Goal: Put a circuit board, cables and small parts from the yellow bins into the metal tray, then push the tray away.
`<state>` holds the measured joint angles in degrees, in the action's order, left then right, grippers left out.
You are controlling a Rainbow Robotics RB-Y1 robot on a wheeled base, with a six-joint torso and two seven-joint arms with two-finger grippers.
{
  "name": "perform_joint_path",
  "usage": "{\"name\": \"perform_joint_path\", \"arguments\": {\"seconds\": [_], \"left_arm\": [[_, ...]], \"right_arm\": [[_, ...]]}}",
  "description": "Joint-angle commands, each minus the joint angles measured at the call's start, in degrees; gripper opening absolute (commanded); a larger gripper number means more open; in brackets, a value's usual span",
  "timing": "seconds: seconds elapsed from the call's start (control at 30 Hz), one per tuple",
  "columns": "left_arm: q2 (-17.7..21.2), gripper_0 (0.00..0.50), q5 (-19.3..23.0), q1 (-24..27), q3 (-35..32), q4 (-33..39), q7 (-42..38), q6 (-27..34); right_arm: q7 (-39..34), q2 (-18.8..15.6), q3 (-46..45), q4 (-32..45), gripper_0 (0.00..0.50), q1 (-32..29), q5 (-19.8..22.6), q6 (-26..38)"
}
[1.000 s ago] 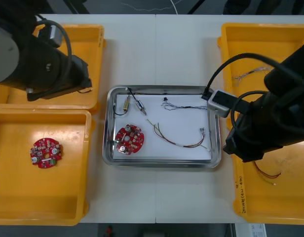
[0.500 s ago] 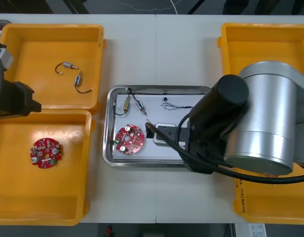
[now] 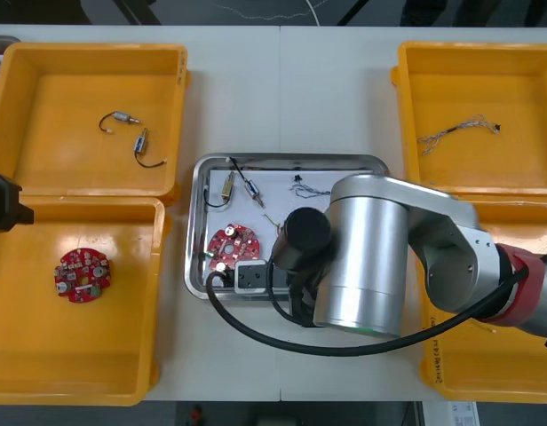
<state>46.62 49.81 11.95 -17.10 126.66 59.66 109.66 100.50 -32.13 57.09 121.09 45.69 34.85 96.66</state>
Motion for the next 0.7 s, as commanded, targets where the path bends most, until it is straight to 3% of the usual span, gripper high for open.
{"name": "perform_joint_path", "arguments": {"seconds": [0.03, 0.37, 0.7], "left_arm": [[2.68, 0.500, -1.38, -0.61, -1.54, -1.68, 8.28, 0.34], [2.60, 0.500, -1.21, -0.61, -1.36, -2.39, 11.01, 0.34], [2.60, 0.500, -0.59, -0.70, -1.10, -2.21, 11.18, 0.34]], "right_arm": [[1.10, 2.43, 3.65, -2.08, 0.500, 1.95, -2.24, -2.09], [0.49, 5.85, 7.34, -7.62, 0.500, 1.86, -6.02, -3.85], [0.40, 6.21, 9.45, -7.97, 0.500, 1.69, -8.13, -4.11]]}}
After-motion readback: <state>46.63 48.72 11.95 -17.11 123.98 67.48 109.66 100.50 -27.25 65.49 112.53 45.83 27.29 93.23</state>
